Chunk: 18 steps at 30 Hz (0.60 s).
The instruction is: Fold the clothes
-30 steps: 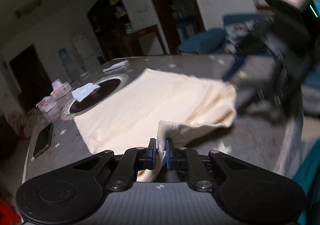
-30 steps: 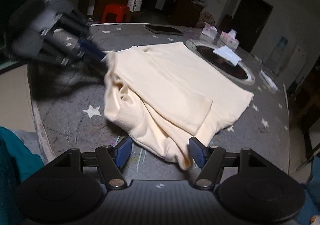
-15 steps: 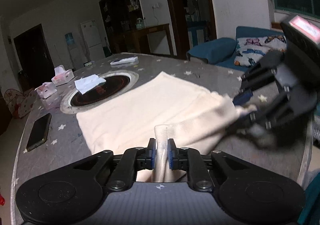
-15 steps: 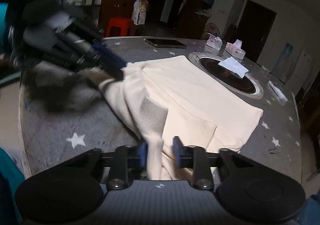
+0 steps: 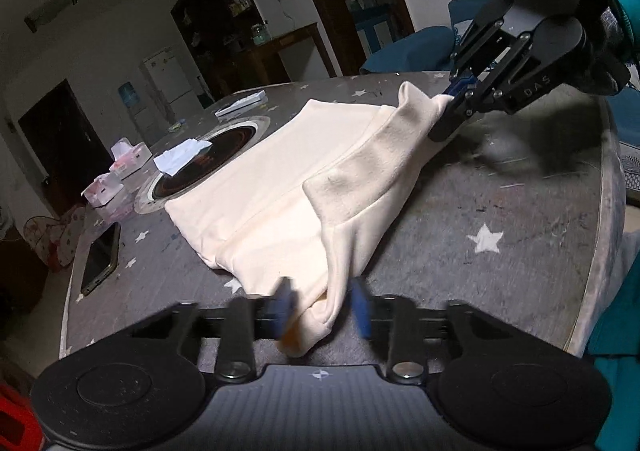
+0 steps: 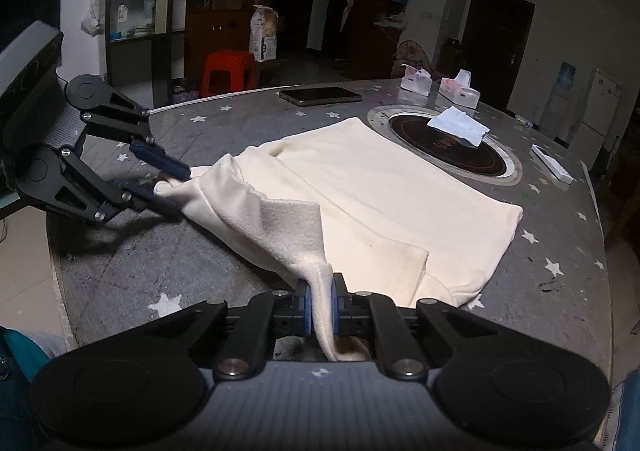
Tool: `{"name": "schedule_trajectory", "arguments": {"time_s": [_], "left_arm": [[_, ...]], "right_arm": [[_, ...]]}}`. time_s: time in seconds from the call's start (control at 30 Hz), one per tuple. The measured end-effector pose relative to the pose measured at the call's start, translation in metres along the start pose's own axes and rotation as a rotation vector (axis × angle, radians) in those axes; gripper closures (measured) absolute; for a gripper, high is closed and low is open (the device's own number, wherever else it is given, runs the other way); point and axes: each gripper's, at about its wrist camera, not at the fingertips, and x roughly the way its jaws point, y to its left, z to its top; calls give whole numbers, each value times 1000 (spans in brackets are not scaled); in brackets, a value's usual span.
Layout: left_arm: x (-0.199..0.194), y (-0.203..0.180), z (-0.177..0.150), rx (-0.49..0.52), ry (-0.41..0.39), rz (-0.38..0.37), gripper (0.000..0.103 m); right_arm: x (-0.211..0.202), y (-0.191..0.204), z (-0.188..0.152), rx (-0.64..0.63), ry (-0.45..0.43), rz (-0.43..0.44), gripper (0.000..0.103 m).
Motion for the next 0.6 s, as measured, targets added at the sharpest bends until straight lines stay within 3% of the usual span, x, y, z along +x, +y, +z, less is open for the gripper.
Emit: {"name": "schedule_trajectory", "arguments": {"time_s": [0.07,0.33,0.6], "left_arm": [[-1,2,0,-19,-3,2,95],[-35,2,10,-112,-71,11,97],[-109,-19,14,-193,-94,-72,98]], "right_arm": [[-2,2,-1,6,-8,-6,98],[-32,14,-2,10,-49,-12,98],[-101,41,-4,-4,-47,57,99]]}}
